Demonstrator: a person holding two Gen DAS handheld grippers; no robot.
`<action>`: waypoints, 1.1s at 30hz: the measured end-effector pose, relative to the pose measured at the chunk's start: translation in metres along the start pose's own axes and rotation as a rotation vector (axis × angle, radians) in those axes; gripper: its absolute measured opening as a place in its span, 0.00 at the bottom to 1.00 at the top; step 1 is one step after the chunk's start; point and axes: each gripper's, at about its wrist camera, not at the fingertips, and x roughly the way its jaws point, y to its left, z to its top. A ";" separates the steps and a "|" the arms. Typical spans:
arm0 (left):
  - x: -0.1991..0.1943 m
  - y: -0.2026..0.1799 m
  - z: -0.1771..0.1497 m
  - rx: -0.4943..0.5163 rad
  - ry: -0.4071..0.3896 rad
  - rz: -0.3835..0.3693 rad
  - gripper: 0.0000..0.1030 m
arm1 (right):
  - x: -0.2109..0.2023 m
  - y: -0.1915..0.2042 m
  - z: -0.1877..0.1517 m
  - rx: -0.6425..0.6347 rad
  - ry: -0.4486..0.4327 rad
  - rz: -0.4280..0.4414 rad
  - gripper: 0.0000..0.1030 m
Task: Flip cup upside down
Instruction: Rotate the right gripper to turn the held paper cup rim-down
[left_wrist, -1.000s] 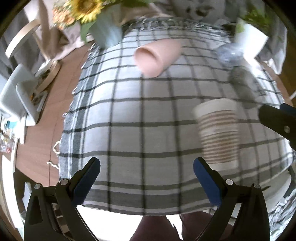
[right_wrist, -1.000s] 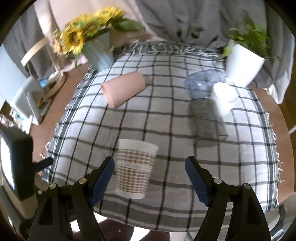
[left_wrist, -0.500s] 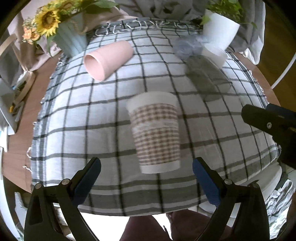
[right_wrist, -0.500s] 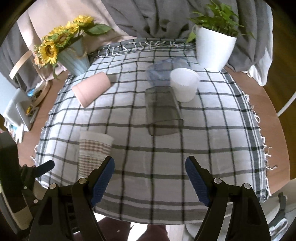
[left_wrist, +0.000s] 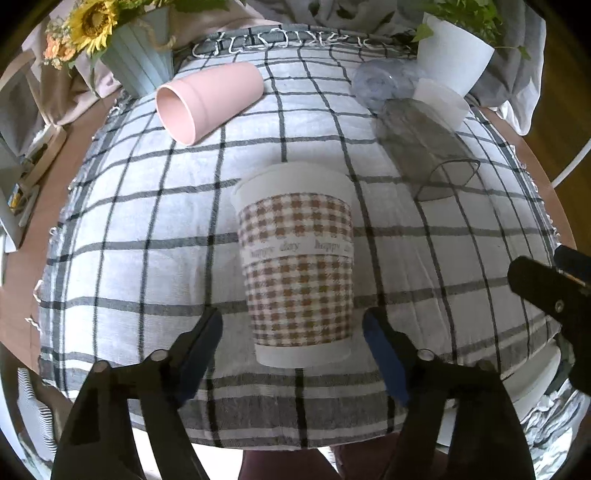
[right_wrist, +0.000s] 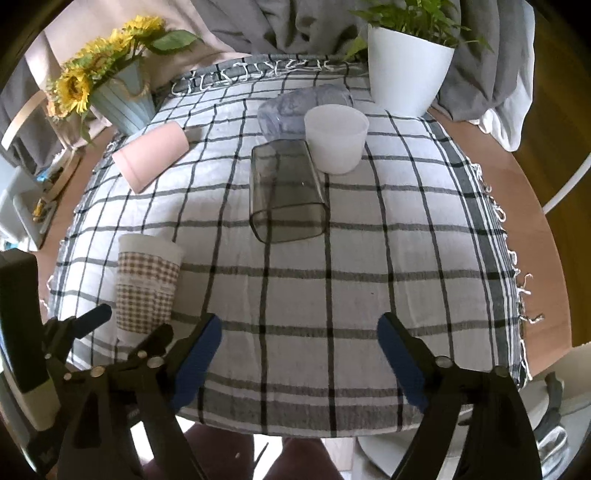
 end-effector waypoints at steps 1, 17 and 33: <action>0.001 0.000 -0.001 -0.007 0.004 -0.014 0.66 | 0.001 -0.001 -0.001 -0.001 0.002 0.000 0.85; -0.016 -0.010 0.004 0.010 -0.045 -0.031 0.53 | 0.007 -0.011 -0.012 0.023 0.063 0.028 0.86; -0.016 -0.011 0.040 0.031 -0.071 -0.055 0.53 | 0.001 -0.014 0.006 0.073 0.021 0.032 0.86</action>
